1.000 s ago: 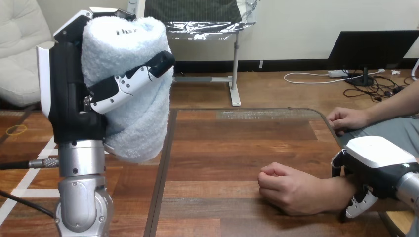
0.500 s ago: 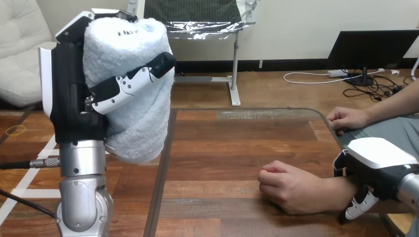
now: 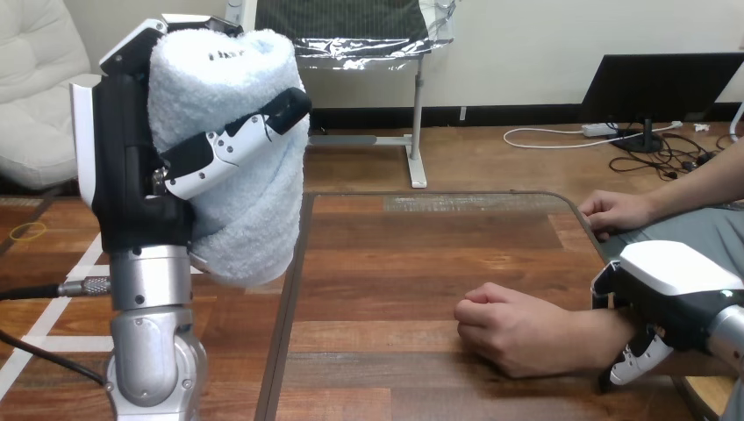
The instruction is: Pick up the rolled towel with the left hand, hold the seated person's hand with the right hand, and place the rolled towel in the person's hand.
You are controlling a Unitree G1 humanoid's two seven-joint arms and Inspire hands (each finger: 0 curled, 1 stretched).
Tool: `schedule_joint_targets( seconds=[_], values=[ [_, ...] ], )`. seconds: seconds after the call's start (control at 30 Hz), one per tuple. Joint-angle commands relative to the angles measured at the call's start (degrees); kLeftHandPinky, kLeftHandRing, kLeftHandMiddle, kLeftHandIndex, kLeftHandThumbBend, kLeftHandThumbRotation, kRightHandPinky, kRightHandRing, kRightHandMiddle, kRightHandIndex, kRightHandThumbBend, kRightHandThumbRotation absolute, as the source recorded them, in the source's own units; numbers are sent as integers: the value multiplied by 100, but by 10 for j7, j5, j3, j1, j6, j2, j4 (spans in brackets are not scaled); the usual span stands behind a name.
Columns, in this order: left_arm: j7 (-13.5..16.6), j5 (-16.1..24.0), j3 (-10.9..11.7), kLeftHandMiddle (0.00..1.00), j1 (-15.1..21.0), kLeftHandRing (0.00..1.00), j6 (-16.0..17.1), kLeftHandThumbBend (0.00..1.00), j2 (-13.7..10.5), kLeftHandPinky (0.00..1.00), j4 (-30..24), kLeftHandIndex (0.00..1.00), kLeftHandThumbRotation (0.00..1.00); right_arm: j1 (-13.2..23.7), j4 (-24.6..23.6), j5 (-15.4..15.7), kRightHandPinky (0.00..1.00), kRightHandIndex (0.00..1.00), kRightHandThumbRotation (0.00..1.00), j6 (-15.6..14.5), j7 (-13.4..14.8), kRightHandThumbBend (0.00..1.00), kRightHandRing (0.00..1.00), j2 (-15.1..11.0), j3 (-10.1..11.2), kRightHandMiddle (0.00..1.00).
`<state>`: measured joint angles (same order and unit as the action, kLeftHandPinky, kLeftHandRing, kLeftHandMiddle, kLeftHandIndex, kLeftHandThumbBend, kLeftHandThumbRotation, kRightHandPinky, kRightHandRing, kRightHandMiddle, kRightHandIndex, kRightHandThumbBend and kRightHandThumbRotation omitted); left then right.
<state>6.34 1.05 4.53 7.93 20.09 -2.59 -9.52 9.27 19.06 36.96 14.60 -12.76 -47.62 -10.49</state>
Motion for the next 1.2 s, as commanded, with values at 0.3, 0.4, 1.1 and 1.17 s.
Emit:
schedule_joint_targets(
  seconds=[0.3,0.4,1.1,1.17],
  values=[
    [10,15,-8,38,59,33,4,61,15,26,29,40,0,7,-27,-47,17,40,11,1,-1,82,23,20,23,32],
    [11,14,-9,38,64,33,4,60,18,27,40,40,0,8,-33,-49,18,41,12,-1,0,81,25,19,27,34],
    [8,8,-19,39,106,34,7,57,39,28,123,40,0,20,-75,-98,26,43,16,-16,-22,83,32,11,61,39],
    [4,1,-19,39,109,34,7,57,41,27,130,40,0,21,-78,-100,27,43,16,-18,-24,83,32,11,63,39]
  ],
)
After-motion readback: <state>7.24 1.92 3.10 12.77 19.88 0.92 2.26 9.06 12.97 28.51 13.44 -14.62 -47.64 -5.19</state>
